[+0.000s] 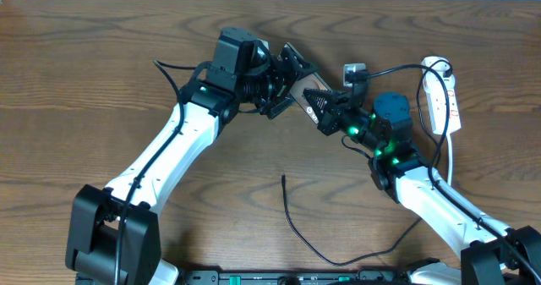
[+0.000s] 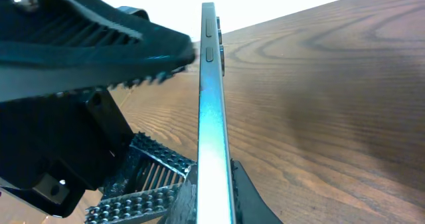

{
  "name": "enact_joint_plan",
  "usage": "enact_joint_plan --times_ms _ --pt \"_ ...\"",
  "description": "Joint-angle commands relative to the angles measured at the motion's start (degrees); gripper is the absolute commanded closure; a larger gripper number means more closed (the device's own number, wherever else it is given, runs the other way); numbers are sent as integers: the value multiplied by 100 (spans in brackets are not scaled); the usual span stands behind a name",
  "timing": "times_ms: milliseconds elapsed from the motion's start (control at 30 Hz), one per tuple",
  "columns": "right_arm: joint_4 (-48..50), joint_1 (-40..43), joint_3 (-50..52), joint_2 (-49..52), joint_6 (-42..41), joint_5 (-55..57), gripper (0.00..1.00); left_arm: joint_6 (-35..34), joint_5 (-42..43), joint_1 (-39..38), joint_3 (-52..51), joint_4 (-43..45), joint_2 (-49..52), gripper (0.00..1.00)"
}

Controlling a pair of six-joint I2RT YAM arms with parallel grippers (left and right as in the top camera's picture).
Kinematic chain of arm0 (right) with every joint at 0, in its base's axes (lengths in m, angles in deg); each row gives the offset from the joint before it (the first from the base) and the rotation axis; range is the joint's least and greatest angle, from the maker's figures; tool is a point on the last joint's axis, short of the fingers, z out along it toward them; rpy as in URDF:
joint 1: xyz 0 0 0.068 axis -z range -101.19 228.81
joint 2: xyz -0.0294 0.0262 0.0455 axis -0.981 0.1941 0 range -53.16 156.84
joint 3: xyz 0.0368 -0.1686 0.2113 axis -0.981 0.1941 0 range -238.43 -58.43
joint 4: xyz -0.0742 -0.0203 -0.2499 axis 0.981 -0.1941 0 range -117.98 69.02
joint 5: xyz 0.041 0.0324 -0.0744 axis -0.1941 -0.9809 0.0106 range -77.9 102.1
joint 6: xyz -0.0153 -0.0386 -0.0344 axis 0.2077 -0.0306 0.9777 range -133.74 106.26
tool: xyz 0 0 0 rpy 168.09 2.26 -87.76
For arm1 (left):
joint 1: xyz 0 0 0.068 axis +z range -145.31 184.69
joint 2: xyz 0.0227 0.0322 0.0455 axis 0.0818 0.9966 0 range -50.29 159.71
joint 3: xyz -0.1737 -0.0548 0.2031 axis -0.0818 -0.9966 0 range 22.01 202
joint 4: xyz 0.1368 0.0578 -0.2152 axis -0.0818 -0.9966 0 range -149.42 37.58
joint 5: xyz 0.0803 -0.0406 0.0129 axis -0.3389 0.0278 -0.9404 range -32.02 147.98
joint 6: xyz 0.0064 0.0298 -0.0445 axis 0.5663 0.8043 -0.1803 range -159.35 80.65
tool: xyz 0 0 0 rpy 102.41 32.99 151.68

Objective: Plug charger to phone and switch on socket

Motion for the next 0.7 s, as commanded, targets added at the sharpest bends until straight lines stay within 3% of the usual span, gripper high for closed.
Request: enact_joint_plan --times_ms 0,300,667 --pt "-136 111 -59 0 -94 -66 99 168 669 63 142 212 -125 8" --pt "-160 404 -59 0 -391 -129 99 168 1797 415 142 511 -125 8" --pt "-389 651 -59 0 -1084 -94 99 210 2492 922 142 964 -125 7"
